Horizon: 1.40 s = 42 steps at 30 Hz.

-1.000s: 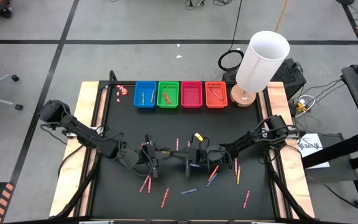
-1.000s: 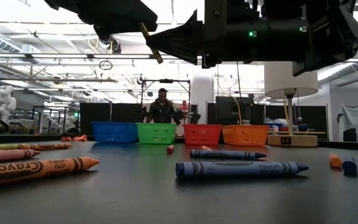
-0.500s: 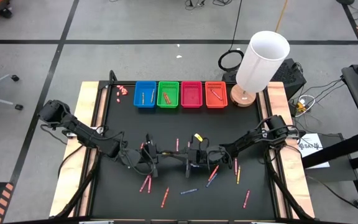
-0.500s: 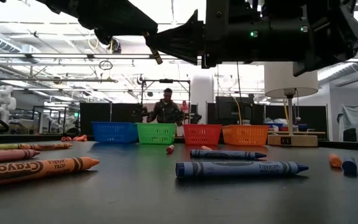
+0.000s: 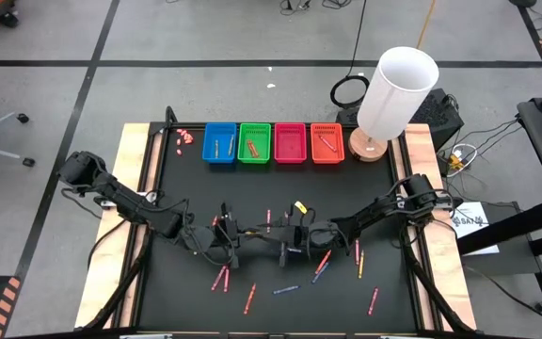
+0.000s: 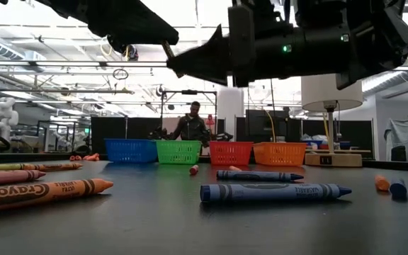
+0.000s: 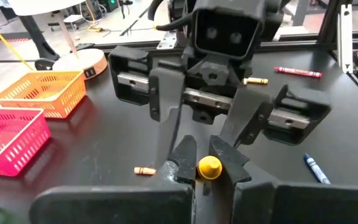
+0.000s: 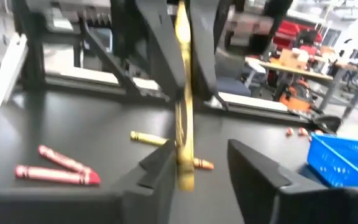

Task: Sort crayons
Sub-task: Put the yellow crayon into the blue bin

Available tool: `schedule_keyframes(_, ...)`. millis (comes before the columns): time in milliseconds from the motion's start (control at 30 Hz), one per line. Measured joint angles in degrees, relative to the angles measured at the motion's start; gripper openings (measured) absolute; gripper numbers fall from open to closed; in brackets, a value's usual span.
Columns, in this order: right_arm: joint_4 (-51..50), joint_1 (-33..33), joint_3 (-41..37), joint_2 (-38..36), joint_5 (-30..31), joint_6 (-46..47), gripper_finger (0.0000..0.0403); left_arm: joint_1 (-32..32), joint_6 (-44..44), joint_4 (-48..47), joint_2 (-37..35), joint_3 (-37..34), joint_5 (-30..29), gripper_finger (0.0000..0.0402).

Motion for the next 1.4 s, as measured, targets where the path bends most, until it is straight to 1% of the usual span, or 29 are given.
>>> schedule_keyframes(133, -3.0, 0.1, 0.0, 0.0, 0.0, 0.0, 0.0173, -0.1, 3.4, -1.2, 0.0, 0.0, 0.0, 0.0015)
schedule_keyframes(233, -6.0, 0.4, 0.0, 0.0, 0.0, 0.5, 0.0189, -0.1, 8.2, -1.3, 0.0, 0.0, 0.0, 0.0015)
schedule_keyframes(400, -9.0, 0.4, 0.0, 0.0, 0.0, 2.2, 0.0194, -0.1, 18.0, -1.2, 0.0, 0.0, 0.0, 0.0015)
schedule_keyframes(567, -10.5, 0.4, 0.0, 0.0, 0.0, 1.9, 0.0188, -0.1, 22.9, -1.0, 0.0, 0.0, 0.0, 0.0015)
schedule_keyframes(633, -10.6, 0.4, 0.0, 0.0, 0.0, 1.9, 0.0188, -0.1, 23.5, -0.9, 0.0, 0.0, 0.0, 0.0015)
schedule_keyframes(700, -10.7, 0.4, 0.0, 0.0, 0.0, 2.1, 0.0188, -0.1, 22.0, -0.4, 0.0, 0.0, -0.7, 0.0015)
schedule_keyframes(833, -10.7, 0.4, 0.0, 0.0, 0.0, 2.1, 0.0188, 0.9, 17.8, -1.1, -1.4, 0.2, -4.8, 0.0015)
schedule_keyframes(900, -10.6, 0.4, 0.0, 0.0, 0.0, 2.1, 0.0188, 1.7, 16.6, -2.0, -2.9, 0.3, -5.9, 0.0015)
schedule_keyframes(967, -10.6, 0.4, 0.0, 0.0, 0.0, 2.3, 0.0188, 2.7, 16.4, -3.7, -5.1, 0.3, -8.7, 0.0015)
schedule_keyframes(1067, -10.6, 0.4, 0.0, 0.0, 0.0, 2.4, 0.0187, 4.7, 16.9, -4.7, -8.9, 0.3, -16.9, 0.0015)
schedule_keyframes(1133, -10.6, 0.4, 0.0, 0.0, 0.0, 2.4, 0.0187, 6.5, 19.4, -5.3, -11.3, 0.3, -20.4, 0.0015)
schedule_keyframes(1233, -10.6, 0.4, 0.0, 0.0, 0.0, 2.4, 0.0187, 10.3, 25.1, -6.3, -14.4, 0.4, -21.2, 0.0015)
schedule_keyframes(1333, -10.7, 0.4, 0.0, 0.0, 0.0, 2.4, 0.0187, 16.2, 30.3, -6.2, -16.9, 0.4, -21.5, 0.0015)
schedule_keyframes(1400, -10.7, 0.4, 0.0, 0.0, 0.0, 2.4, 0.0187, 20.9, 31.6, -6.3, -17.7, 0.4, -21.3, 0.0015)
